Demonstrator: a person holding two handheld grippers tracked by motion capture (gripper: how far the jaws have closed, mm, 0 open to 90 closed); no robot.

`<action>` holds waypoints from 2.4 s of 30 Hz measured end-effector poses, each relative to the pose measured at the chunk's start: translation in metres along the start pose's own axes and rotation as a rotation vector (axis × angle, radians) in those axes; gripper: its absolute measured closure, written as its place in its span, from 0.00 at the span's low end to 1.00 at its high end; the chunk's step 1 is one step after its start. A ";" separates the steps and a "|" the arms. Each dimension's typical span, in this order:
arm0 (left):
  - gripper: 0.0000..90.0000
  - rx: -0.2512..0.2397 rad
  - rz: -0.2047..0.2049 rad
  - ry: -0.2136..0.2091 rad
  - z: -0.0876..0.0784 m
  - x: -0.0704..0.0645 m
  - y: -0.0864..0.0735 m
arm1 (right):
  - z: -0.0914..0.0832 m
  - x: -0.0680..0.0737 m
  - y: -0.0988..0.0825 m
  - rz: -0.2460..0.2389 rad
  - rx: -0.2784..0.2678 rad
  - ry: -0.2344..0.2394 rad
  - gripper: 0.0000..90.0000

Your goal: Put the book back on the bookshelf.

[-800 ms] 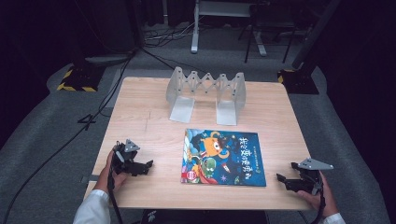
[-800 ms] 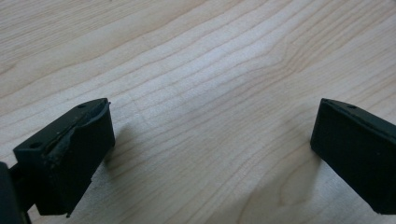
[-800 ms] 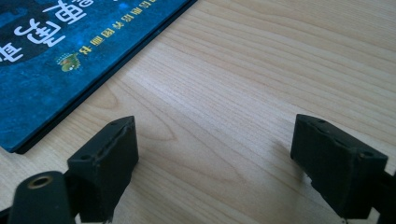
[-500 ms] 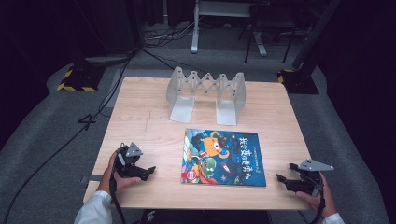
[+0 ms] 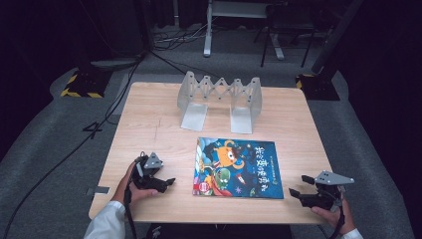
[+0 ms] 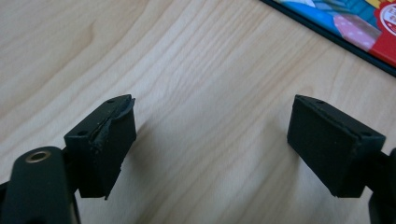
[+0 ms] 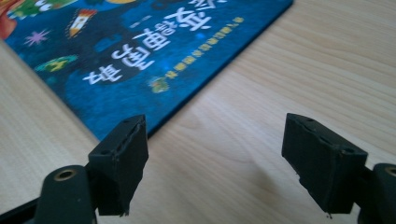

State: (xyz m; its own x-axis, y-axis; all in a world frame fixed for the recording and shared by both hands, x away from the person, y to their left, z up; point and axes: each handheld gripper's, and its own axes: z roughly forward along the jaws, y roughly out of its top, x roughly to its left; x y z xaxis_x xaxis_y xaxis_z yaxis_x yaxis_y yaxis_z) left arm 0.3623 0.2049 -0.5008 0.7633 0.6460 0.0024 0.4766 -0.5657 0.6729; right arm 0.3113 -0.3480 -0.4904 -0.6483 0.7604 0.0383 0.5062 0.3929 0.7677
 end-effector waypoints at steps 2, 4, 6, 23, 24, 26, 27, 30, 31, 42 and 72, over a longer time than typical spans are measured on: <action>0.19 0.000 0.018 -0.011 0.005 -0.002 0.009 | 0.003 0.014 0.001 -0.044 0.001 0.012 0.25; 0.19 -0.022 0.041 -0.021 0.010 -0.005 0.022 | 0.005 0.020 0.003 -0.058 0.001 0.028 0.26; 0.19 -0.043 0.042 -0.034 0.015 -0.006 0.033 | 0.009 0.025 0.004 -0.070 0.006 0.032 0.26; 0.18 -0.047 0.108 -0.146 0.062 -0.036 0.072 | 0.031 0.038 0.011 -0.099 0.052 0.060 0.24; 0.18 -0.055 0.112 -0.151 0.062 -0.037 0.071 | 0.032 0.038 0.011 -0.102 0.055 0.066 0.24; 0.18 -0.061 0.131 -0.165 0.061 -0.039 0.069 | 0.034 0.040 0.012 -0.115 0.075 0.070 0.23; 0.18 -0.065 0.128 -0.162 0.061 -0.040 0.068 | 0.035 0.041 0.013 -0.123 0.077 0.070 0.23; 0.18 -0.065 0.131 -0.164 0.059 -0.042 0.066 | 0.038 0.044 0.015 -0.132 0.086 0.074 0.20; 0.18 -0.065 0.131 -0.164 0.059 -0.042 0.066 | 0.038 0.044 0.015 -0.132 0.086 0.074 0.20; 0.19 -0.049 0.061 -0.229 0.047 -0.041 0.047 | 0.046 0.042 0.022 -0.139 0.106 0.078 0.14; 0.14 -0.014 0.146 -0.167 0.003 -0.088 -0.002 | 0.077 0.054 0.053 -0.301 0.132 0.139 0.08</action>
State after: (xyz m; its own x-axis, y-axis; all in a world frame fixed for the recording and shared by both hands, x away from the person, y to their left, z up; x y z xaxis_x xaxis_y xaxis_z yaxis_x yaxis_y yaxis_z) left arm 0.2958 0.1477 -0.5049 0.8859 0.4634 -0.0217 0.3509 -0.6387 0.6848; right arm 0.3467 -0.2458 -0.4973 -0.8461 0.5263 -0.0837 0.3437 0.6589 0.6691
